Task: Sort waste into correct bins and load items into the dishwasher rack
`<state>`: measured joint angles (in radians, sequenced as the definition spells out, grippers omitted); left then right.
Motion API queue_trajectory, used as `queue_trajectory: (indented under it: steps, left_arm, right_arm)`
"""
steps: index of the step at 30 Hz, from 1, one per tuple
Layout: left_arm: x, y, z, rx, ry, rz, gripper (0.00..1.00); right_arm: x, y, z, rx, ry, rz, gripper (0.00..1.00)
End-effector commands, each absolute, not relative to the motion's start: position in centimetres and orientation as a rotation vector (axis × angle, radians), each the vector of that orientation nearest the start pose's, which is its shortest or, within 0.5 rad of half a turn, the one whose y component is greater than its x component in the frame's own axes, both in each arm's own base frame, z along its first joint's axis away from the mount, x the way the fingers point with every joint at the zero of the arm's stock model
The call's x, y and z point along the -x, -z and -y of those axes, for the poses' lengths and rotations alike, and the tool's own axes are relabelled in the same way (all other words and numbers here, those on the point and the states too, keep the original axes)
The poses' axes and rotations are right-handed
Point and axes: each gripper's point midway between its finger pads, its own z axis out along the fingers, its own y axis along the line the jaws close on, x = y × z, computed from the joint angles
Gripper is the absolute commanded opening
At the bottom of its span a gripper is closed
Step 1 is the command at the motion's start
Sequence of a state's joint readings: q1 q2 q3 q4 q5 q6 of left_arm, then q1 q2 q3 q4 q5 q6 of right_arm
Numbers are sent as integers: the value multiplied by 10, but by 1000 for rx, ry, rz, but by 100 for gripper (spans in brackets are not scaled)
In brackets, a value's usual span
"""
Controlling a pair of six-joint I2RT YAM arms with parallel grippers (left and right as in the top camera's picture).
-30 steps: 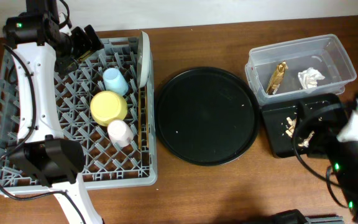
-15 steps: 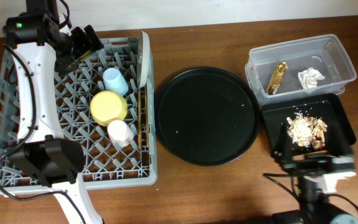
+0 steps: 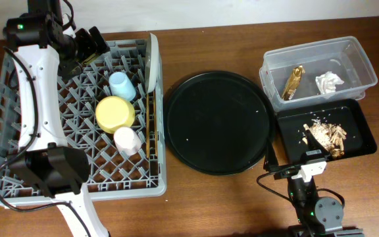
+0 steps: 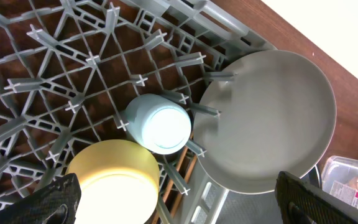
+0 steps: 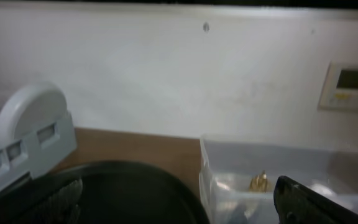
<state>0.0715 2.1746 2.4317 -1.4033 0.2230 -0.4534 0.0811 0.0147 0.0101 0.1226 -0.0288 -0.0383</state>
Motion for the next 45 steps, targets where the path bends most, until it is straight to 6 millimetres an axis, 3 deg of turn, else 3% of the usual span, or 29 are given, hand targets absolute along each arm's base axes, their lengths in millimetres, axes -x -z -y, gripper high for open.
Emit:
queue_trajectory:
  steps: [1, 3, 37, 40, 45]
  left_arm:
    - [-492, -241, 0, 624, 398, -2640, 99]
    - [-492, -241, 0, 624, 398, -2639, 99]
    - [-491, -242, 2, 619, 398, -2640, 99]
    - [-485, -262, 5, 597, 404, -2600, 99]
    - [-462, -321, 6, 550, 418, -2477, 99]
  right_arm:
    - [-245, -186, -23, 117, -42, -1522, 99]
    - [-245, -154, -19, 107, -26, -1654, 98]
    - [-245, -156, -19, 106, -24, -1645, 99]
    - [-245, -156, -19, 106, -24, -1645, 99]
    - [-245, -156, -19, 106, -25, -1645, 99]
